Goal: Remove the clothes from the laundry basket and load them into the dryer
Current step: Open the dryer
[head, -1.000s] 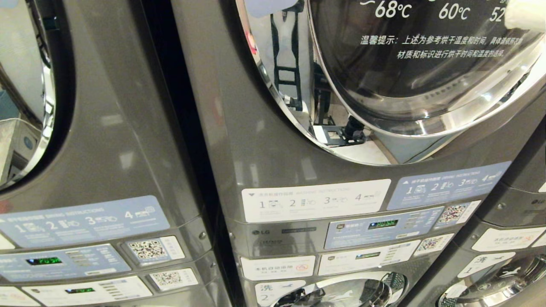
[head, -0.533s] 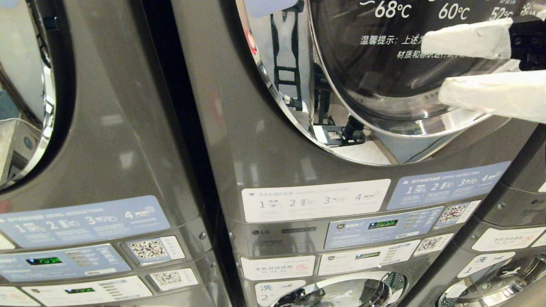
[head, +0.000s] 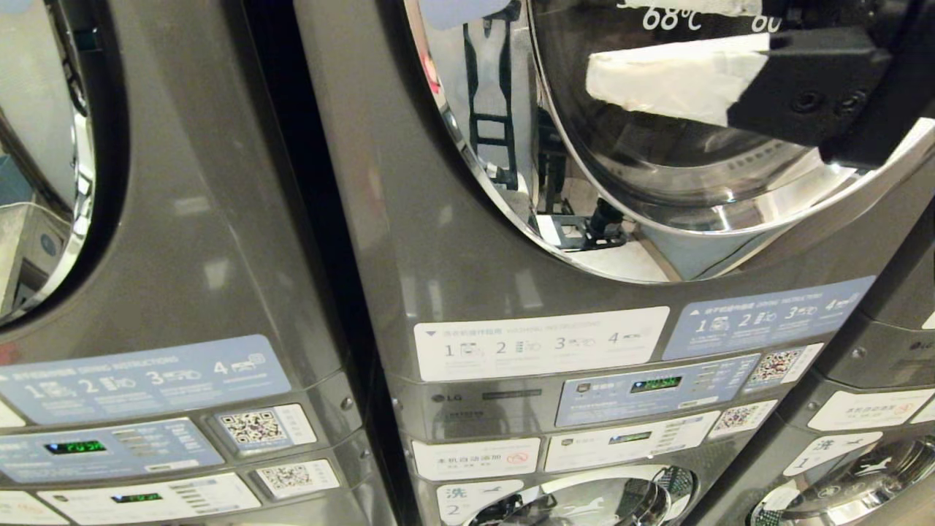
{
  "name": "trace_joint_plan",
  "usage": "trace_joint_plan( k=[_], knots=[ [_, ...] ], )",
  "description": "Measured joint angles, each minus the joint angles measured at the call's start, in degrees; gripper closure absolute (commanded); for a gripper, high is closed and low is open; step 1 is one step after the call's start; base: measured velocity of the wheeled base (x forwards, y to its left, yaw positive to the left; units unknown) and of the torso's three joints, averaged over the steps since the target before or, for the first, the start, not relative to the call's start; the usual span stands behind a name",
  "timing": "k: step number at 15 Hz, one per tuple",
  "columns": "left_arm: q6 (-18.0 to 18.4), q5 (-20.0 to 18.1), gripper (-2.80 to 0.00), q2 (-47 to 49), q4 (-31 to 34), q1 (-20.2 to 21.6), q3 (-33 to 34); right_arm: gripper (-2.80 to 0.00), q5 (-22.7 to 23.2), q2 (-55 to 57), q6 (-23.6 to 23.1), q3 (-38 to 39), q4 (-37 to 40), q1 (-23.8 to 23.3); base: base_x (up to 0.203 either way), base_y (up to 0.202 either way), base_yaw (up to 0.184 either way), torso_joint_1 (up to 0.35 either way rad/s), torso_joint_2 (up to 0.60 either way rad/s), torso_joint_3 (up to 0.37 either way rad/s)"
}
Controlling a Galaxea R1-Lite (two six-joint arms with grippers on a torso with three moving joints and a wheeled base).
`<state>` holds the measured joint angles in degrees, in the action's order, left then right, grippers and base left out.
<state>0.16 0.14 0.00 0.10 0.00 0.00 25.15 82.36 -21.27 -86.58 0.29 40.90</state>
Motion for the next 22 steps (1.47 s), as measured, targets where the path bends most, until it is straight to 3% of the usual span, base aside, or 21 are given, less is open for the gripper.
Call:
trace_joint_plan(
  k=[8, 22],
  knots=[
    [0.0, 0.0, 0.0, 0.0, 0.0, 0.0, 0.0, -2.8, -7.8, 7.5, -0.5, -8.5, -0.1, 4.0, 0.0, 0.0, 0.0, 0.0, 0.0, 0.0],
    [0.0, 0.0, 0.0, 0.0, 0.0, 0.0, 0.0, -2.8, -10.0, 11.2, 1.4, -9.0, -4.7, 7.5, 0.0, 0.0, 0.0, 0.0, 0.0, 0.0]
  ],
)
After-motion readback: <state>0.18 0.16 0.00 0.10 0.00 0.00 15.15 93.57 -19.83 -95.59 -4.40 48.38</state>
